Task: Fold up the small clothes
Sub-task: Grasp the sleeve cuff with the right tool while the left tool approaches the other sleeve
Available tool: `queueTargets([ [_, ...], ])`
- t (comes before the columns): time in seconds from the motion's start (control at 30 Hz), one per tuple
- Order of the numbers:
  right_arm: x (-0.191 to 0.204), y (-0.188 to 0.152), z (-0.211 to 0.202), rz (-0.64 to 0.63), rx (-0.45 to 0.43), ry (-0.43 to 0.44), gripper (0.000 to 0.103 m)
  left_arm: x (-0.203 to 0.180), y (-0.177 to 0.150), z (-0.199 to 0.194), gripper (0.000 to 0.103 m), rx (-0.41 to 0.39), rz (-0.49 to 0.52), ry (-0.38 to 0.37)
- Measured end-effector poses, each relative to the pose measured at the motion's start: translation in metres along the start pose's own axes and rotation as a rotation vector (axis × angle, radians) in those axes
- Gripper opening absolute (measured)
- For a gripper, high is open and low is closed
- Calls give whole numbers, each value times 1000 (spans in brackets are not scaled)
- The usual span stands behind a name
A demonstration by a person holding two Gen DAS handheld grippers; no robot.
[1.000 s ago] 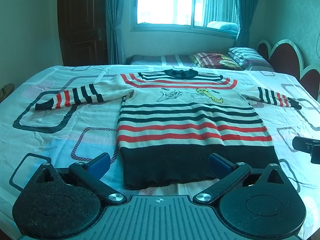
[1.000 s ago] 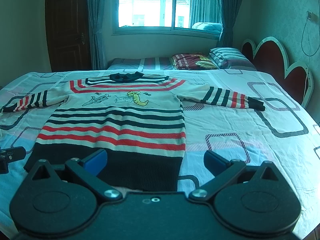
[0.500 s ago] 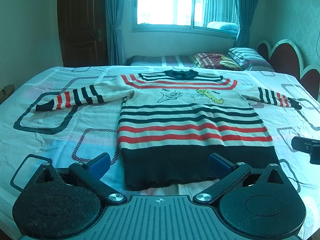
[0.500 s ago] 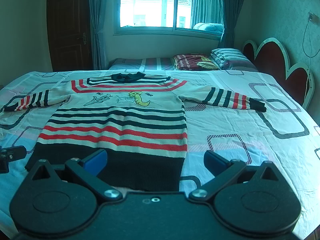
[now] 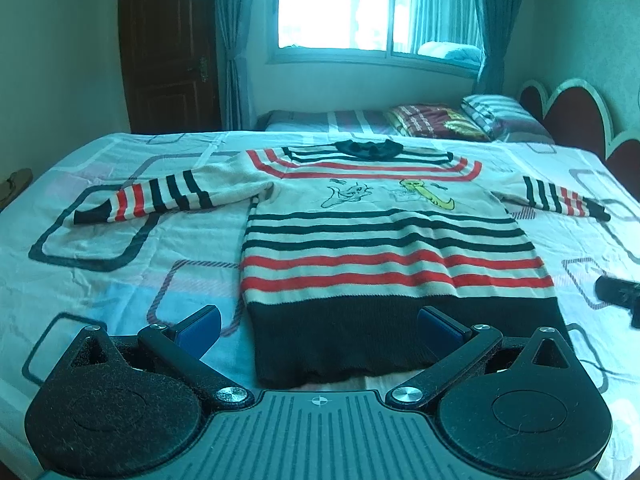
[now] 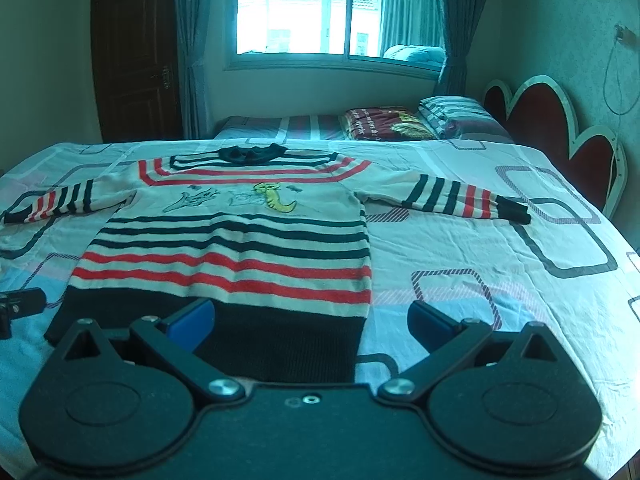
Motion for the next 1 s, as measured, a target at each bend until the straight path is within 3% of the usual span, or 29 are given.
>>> queueTargets([
  [0.1,-14,9,8,19,-22,-15,103,2,12,15,103,0,3,-53],
  [0.3,-61,40,40,114,-84,-83,103,13,52,53,103,-86,-17,-12],
  [0.37,-85,53,61,184,-76,-99,103,17,67,77,103,-93,-9,-41],
  [0.47,-125,74,93,289,-98,-110,102,28,89,117,103,-118,-7,54],
  [0.53,-149,87,117,335,-109,-117,102,38,100,145,103,-99,-43,64],
  [0.6,-174,98,143,421,-119,-57,96,45,108,170,103,-82,-64,27],
  [0.7,-213,109,186,547,-131,-60,67,49,113,192,103,-98,-65,40],
  [0.73,-225,110,202,591,-133,-69,62,51,115,201,103,-99,-68,47],
  [0.83,-260,108,247,748,-116,-67,61,54,120,221,103,-89,-75,43],
  [0.93,-284,101,284,876,-92,-57,51,55,120,239,103,-59,-71,46],
  [1.0,-293,97,303,940,-76,-43,50,54,120,249,103,-46,-66,43],
])
Point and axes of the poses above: each gripper's, at about its wrist camera, not at the fingertips, and z roughly the way its jaws point, x to its left, y to its top, the point moved 4 cm from there along z, roughly the way its jaws point, and after that the axes turned 10 degrees about z, right-handed, at the moved point
